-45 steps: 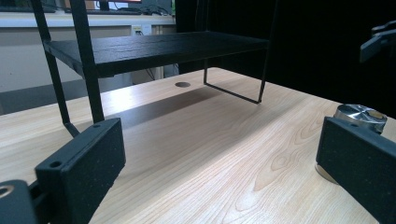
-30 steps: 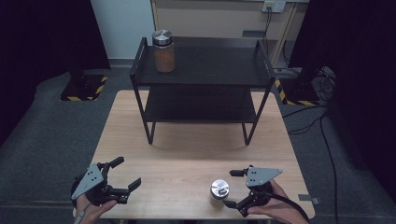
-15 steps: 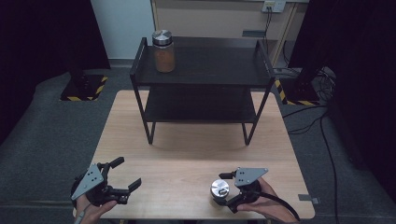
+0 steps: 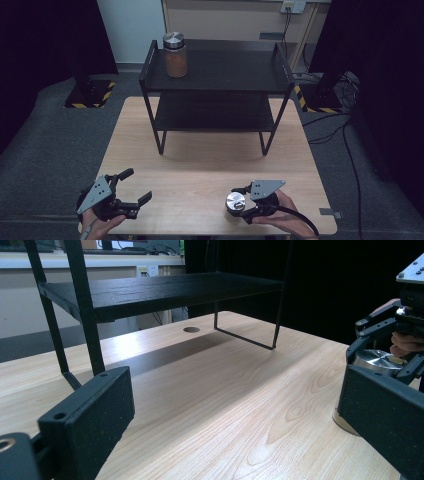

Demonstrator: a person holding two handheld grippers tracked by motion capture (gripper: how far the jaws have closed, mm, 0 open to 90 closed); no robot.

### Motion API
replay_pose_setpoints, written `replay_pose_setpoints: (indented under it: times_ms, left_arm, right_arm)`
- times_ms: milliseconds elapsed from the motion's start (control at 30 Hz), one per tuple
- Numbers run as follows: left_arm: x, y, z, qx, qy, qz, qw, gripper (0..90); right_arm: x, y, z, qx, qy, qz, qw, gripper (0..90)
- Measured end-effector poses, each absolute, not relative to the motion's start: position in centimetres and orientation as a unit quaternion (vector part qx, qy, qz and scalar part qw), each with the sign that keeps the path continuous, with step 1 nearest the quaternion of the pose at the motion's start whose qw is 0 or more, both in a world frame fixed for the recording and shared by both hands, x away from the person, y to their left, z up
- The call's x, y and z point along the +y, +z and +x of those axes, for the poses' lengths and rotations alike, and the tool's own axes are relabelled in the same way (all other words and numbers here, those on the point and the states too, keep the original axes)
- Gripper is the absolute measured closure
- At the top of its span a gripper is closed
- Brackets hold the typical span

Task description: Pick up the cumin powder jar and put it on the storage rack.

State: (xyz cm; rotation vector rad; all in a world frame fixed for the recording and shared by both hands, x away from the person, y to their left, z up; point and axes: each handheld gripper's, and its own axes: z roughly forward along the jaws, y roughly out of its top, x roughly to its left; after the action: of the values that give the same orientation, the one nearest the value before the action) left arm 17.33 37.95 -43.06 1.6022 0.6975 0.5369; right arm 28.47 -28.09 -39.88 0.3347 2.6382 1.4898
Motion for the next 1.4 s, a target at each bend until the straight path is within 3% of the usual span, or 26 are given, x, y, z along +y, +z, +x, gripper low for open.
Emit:
replay_pose_setpoints:
  times_ms: [633, 1400]
  left_arm:
    - [38.0, -43.1, 17.4, 0.302, 0.232, 0.694, 0.611, 0.2]
    - [37.9, -43.1, 17.6, 0.3, 0.224, 0.697, 0.611, 0.5]
  right_arm:
    - [-29.5, -36.0, 29.0, 0.86, 0.489, 0.135, 0.05, 35.3]
    - [-29.8, -20.9, 30.8, 0.861, 0.476, 0.147, 0.1, 35.3]
